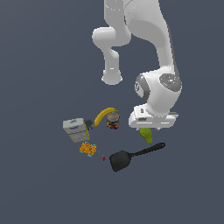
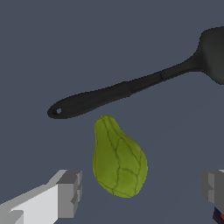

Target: Pick up a designated object from a clutter of objects.

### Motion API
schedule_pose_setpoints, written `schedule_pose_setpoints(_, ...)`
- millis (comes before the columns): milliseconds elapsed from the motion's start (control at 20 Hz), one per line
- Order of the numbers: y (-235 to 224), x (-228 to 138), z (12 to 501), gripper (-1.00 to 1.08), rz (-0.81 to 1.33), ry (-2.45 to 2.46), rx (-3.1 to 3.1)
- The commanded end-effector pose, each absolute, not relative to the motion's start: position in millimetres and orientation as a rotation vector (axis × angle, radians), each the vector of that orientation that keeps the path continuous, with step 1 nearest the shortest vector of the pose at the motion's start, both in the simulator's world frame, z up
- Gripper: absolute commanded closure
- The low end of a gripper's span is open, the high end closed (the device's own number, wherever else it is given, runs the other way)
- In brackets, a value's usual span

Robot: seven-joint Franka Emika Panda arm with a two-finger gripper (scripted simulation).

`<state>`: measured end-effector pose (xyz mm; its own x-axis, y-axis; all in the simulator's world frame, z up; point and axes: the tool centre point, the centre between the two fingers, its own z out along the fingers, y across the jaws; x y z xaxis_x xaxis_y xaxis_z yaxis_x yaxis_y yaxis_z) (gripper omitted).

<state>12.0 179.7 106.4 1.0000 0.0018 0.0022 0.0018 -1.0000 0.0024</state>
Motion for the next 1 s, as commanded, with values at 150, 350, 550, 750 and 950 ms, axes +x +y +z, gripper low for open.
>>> schedule_pose_setpoints(150,190.3,7.0,91.4,-0.92,0.000,0.006,3.142)
schedule_pose_setpoints(350,189.6,7.0,90.9,-0.92,-0.002,0.007,3.141)
schedule_pose_setpoints(550,189.7,6.6,79.9,-0.92,-0.002,0.007,3.141)
schedule_pose_setpoints(750,190.0,5.8,59.6,-0.92,-0.001,0.007,3.141)
schedule_pose_setpoints(950,190.4,5.9,44.8,-0.92,-0.001,0.007,3.141)
